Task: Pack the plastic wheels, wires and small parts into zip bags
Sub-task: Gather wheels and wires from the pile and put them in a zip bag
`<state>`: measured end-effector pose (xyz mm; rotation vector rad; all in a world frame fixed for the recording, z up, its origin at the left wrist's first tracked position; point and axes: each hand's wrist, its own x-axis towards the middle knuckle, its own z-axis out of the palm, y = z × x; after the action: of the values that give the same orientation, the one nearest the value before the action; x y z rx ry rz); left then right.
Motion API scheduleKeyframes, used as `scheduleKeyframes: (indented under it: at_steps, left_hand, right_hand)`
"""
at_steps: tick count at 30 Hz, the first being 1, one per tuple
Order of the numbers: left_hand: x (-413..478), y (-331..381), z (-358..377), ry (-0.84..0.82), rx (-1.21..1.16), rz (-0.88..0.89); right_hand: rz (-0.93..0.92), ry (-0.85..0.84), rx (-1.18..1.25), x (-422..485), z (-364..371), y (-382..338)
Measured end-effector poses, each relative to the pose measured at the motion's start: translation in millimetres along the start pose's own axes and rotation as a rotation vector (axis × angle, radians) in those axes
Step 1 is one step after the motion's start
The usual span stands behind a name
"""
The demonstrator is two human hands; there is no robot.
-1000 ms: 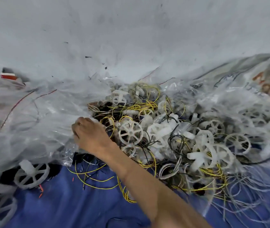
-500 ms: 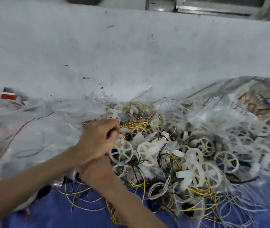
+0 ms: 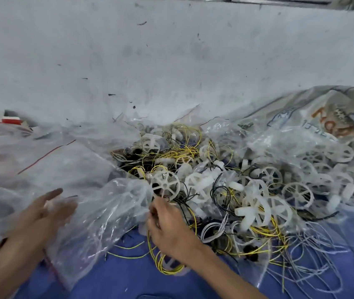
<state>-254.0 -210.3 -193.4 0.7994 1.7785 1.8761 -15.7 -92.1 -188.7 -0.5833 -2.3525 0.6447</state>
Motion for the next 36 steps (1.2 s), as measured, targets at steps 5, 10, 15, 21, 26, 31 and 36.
scheduleKeyframes:
  at_steps: [5,10,15,21,26,31,36]
  left_hand:
    - [-34,46,25,0.228,0.045,0.310]
    - [-98,77,83,-0.100,-0.196,0.308]
    - [-122,73,98,-0.337,0.300,0.773]
    - [-97,52,95,-0.159,0.870,0.886]
    - [-76,51,84,-0.136,0.940,0.726]
    - [-68,66,98,-0.322,1.101,0.644]
    - [-57,67,124,-0.355,1.038,0.670]
  right_hand:
    - [0.026,0.156,0.049,-11,-15,-28]
    - [0.043,-0.127,0.665,-27,-3,-75]
    - [0.163,-0.070,1.098,-21,-5,-66]
    - [0.494,0.071,1.166,-20,1,-32]
    - [0.294,0.096,0.306,-19,-15,-11]
    - [0.308,0.060,0.355,-9,-23,-17]
    - [0.334,0.048,0.533,-1,-21,-22]
